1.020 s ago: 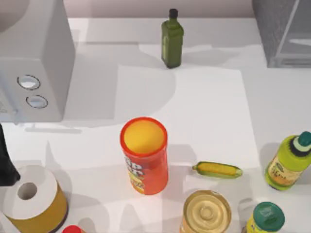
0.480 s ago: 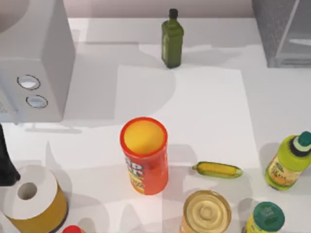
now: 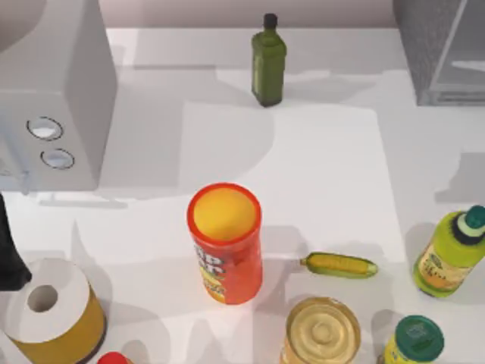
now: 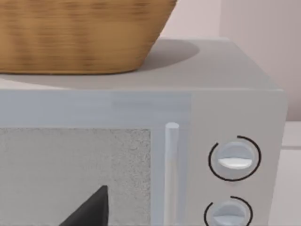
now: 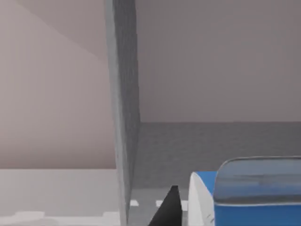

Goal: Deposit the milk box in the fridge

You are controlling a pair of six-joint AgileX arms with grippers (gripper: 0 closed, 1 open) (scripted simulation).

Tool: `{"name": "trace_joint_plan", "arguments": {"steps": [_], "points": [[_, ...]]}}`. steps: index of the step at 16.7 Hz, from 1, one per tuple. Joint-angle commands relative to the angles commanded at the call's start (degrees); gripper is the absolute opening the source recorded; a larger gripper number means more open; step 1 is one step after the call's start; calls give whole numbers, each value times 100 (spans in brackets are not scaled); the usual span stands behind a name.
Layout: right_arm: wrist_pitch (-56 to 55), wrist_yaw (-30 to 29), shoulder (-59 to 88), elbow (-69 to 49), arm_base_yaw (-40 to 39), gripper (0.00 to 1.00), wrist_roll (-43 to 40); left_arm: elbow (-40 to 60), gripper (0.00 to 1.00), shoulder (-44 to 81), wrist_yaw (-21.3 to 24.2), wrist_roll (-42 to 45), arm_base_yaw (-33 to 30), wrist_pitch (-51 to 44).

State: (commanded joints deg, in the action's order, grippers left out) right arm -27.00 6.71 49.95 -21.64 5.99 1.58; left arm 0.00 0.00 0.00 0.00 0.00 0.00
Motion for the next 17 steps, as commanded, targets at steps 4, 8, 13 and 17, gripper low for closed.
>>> {"name": "trace_joint_plan", "arguments": {"steps": [4, 8, 13, 17], "points": [[-1323, 276, 2529, -1077, 318, 0, 9, 0, 100, 0, 0, 0, 0, 0], [-2590, 511, 4861, -2118, 629, 0, -18, 0, 100, 0, 0, 0, 0, 0], [-3790, 724, 6885, -3111, 915, 0, -57, 0, 100, 0, 0, 0, 0, 0], [-4174, 795, 7462, -3430, 999, 0, -68, 0, 100, 0, 0, 0, 0, 0]]}}
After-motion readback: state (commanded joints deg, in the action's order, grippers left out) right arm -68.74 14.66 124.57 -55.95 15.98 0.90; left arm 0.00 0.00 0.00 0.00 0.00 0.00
